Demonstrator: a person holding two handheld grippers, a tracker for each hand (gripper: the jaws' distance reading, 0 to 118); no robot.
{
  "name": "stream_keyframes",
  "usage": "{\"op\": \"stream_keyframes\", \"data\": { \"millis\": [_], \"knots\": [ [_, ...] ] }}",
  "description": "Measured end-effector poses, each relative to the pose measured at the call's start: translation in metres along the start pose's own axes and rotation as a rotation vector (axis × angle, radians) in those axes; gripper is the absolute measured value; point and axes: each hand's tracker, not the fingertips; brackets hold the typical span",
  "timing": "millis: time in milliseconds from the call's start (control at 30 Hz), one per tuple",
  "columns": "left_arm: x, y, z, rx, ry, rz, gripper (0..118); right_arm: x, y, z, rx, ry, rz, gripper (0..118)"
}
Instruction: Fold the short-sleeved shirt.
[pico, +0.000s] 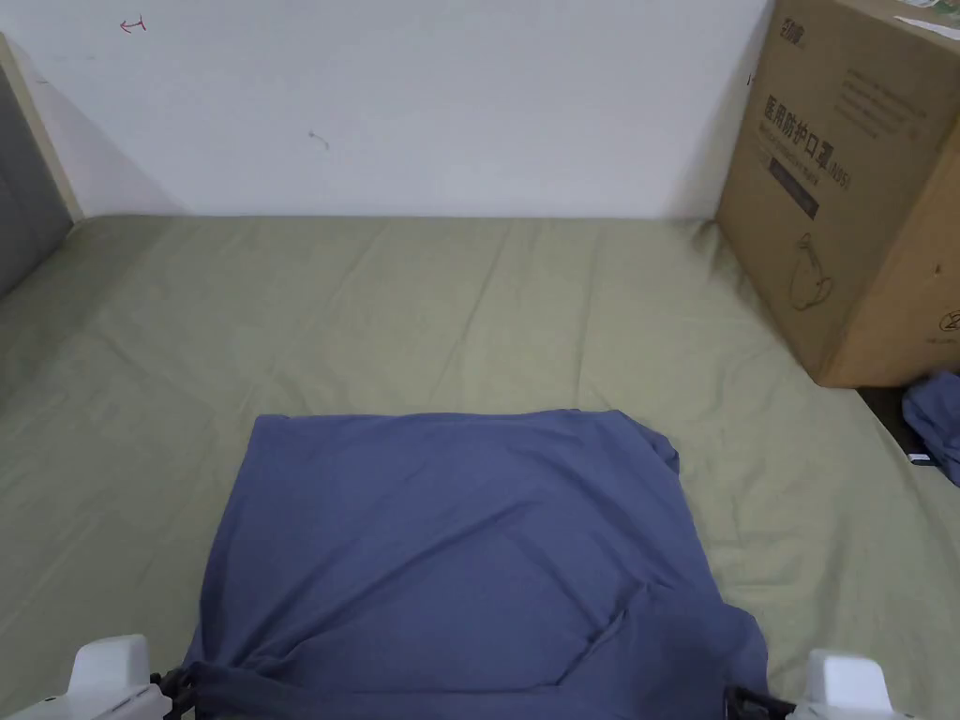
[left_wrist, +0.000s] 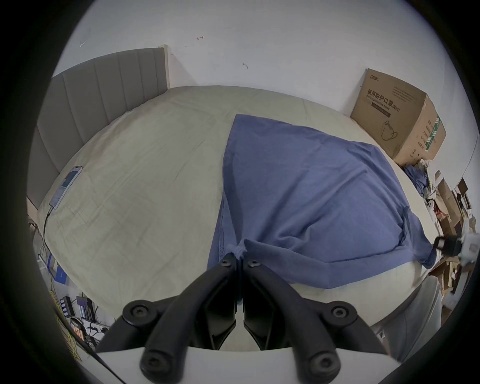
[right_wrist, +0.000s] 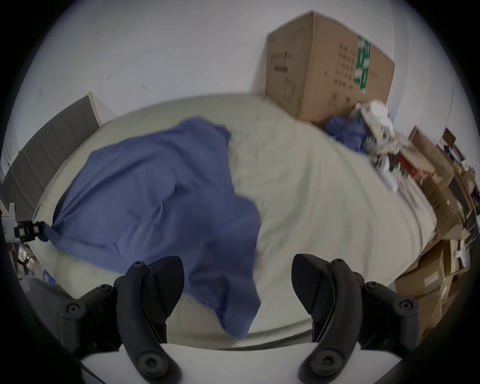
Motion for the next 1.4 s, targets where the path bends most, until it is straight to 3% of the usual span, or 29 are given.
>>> {"op": "stream_keyframes", "data": {
  "millis": [67, 167, 233, 267, 600, 833, 1167, 1333, 1400],
  "knots": [
    [0.001, 0.001, 0.0, 0.005, 0.002, -0.003, 1, 0.001, -0.009, -0.006, -0.028, 0.036, -0.013, 85],
    [0.002, 0.003, -0.002, -0.001, 0.005, -0.007, 1, 0.002, -0.015, -0.012, -0.035, 0.067, -0.011, 62],
    [0.001, 0.003, -0.003, -0.004, 0.003, 0.0, 1, 0.002, -0.014, -0.016, -0.043, 0.088, -0.012, 19],
    [0.001, 0.003, -0.003, -0.003, 0.007, 0.002, 1, 0.003, -0.013, -0.016, -0.039, 0.105, -0.015, 3],
    [-0.009, 0.038, 0.009, 0.075, -0.011, 0.083, 1, 0.0, 0.055, 0.021, 0.183, 0.121, 0.017, 3],
    [-0.006, 0.087, -0.012, 0.112, 0.009, 0.061, 1, -0.009, 0.12, -0.001, 0.234, 0.114, 0.051, 3],
    [0.0, 0.135, -0.097, -0.027, 0.059, -0.028, 1, -0.02, 0.169, -0.09, 0.098, 0.066, 0.093, 3],
    [0.0, 0.131, -0.141, -0.137, 0.079, -0.047, 1, -0.027, 0.166, -0.135, -0.018, 0.035, 0.078, 3],
    [0.0, 0.127, -0.152, -0.164, 0.082, -0.061, 1, -0.026, 0.163, -0.146, -0.056, 0.028, 0.035, 3]
  ]
}}
